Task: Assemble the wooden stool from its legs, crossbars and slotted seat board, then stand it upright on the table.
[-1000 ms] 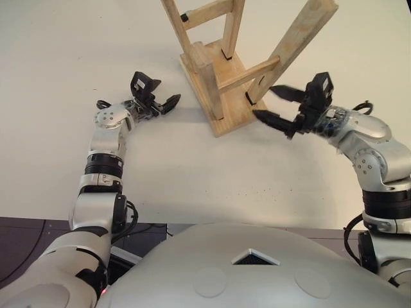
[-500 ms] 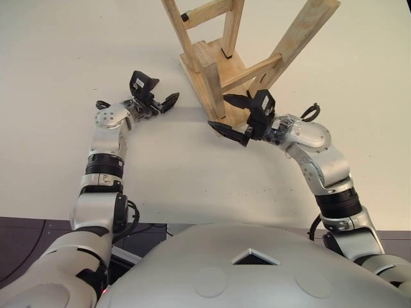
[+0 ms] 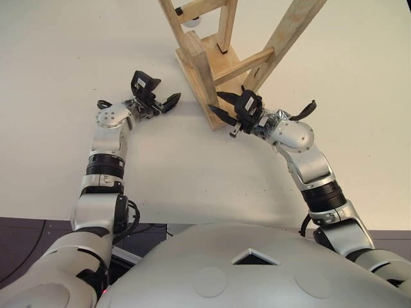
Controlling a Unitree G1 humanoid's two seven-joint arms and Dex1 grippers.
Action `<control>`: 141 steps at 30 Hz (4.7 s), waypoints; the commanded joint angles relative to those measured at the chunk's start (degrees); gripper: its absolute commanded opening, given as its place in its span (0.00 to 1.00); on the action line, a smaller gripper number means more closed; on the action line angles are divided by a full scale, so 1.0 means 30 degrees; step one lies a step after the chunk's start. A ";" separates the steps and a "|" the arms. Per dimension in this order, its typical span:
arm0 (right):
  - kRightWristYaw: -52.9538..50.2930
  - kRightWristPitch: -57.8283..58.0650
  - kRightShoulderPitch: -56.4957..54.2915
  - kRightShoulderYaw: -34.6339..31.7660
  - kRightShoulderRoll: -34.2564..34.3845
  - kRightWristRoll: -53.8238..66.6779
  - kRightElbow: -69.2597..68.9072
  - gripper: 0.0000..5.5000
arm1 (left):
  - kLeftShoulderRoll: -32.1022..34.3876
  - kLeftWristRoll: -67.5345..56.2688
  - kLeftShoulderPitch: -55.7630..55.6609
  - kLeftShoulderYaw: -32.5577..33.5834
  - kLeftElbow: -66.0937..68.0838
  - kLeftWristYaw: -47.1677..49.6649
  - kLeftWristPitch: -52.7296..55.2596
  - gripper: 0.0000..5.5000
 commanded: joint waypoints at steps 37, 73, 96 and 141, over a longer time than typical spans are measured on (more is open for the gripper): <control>1.3941 -0.4853 0.3038 -0.3738 -0.8508 0.5983 0.1229 0.18 | 0.5252 -0.7273 0.5589 -0.0722 -1.1582 -1.2704 0.3809 0.44; 0.9909 2.1237 -0.0685 -1.0444 -1.0121 1.8085 0.1684 0.90 | 0.8499 -1.2872 -0.0329 0.3740 -0.3054 -1.0601 2.0981 0.88; 1.1142 -0.2624 0.2866 -0.2899 -0.6328 0.3766 0.0966 0.58 | 0.6039 -0.2070 0.4253 -0.1390 -0.5014 -1.1842 -0.6349 0.89; -1.6503 1.3818 -1.1261 -0.8936 -0.4707 3.5466 0.9429 0.24 | 0.2222 -1.9611 -1.1865 0.8045 -0.1071 1.0140 2.6427 0.32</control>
